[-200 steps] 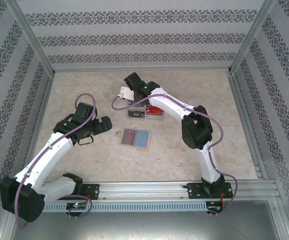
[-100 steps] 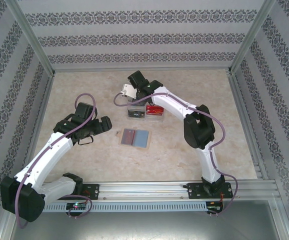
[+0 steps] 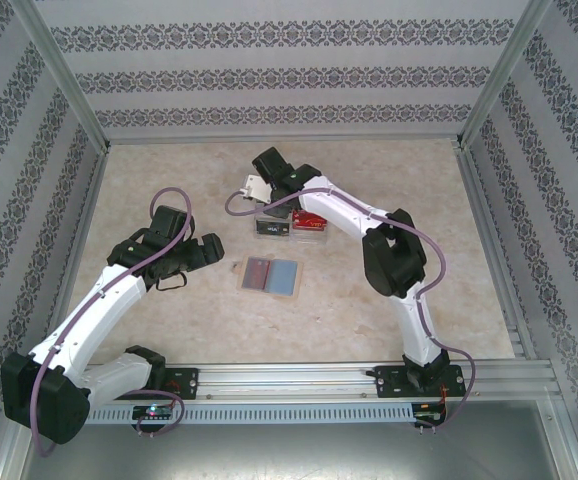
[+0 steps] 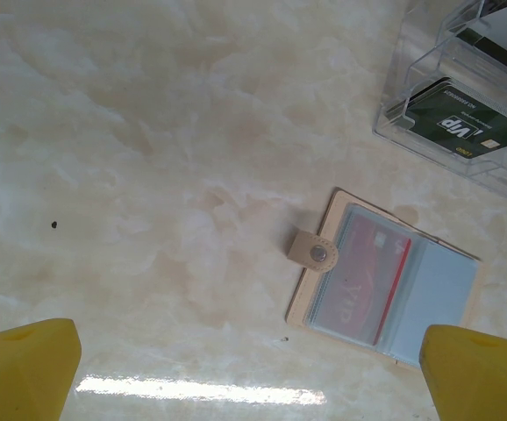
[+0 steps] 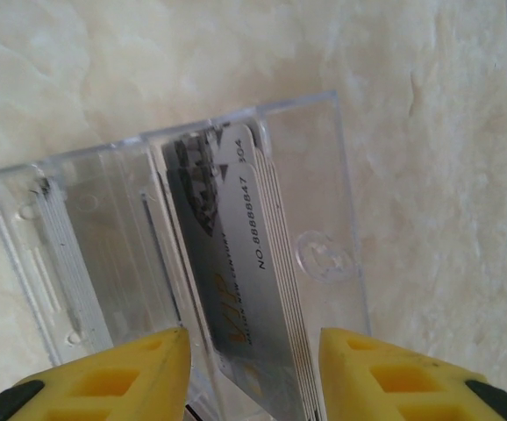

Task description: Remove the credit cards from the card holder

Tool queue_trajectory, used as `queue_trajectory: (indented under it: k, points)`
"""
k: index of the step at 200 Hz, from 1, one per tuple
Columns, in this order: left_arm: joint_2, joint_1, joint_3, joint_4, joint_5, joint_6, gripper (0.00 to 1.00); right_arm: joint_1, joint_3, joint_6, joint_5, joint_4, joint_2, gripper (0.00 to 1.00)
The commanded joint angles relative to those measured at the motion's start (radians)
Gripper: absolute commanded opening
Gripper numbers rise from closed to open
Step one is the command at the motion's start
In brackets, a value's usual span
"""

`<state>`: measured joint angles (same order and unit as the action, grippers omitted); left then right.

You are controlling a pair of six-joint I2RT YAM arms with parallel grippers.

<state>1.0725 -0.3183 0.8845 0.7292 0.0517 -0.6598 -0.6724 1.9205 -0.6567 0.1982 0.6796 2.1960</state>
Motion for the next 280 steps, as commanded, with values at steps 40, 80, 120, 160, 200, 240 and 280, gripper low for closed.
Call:
queue_trajectory:
  k: [40,80,120,160,200,240,280]
  points:
    - [0.004,0.016,-0.012,-0.005,0.01,0.001,1.0,0.001,0.057,0.05,0.165,-0.066,0.032,0.42]
    - [0.006,0.018,-0.015,-0.011,0.015,0.002,1.0,0.009,0.063,0.085,0.161,-0.057,0.024,0.44]
    - [0.026,0.019,-0.023,-0.027,0.037,0.01,1.0,0.004,-0.04,0.142,0.106,-0.102,-0.067,0.45]
    - [0.057,0.018,-0.017,-0.053,0.061,0.016,1.0,-0.01,-0.158,0.217,0.087,-0.122,-0.159,0.47]
    - [0.095,0.018,-0.003,-0.083,0.109,0.029,1.0,-0.016,-0.281,0.341,0.085,-0.159,-0.263,0.46]
    - [0.156,0.018,0.001,-0.174,0.27,0.04,0.91,-0.037,-0.468,0.642,0.055,-0.196,-0.433,0.37]
    - [0.251,-0.003,0.012,-0.234,0.355,0.032,0.78,-0.049,-0.651,1.065,-0.074,-0.178,-0.572,0.29]
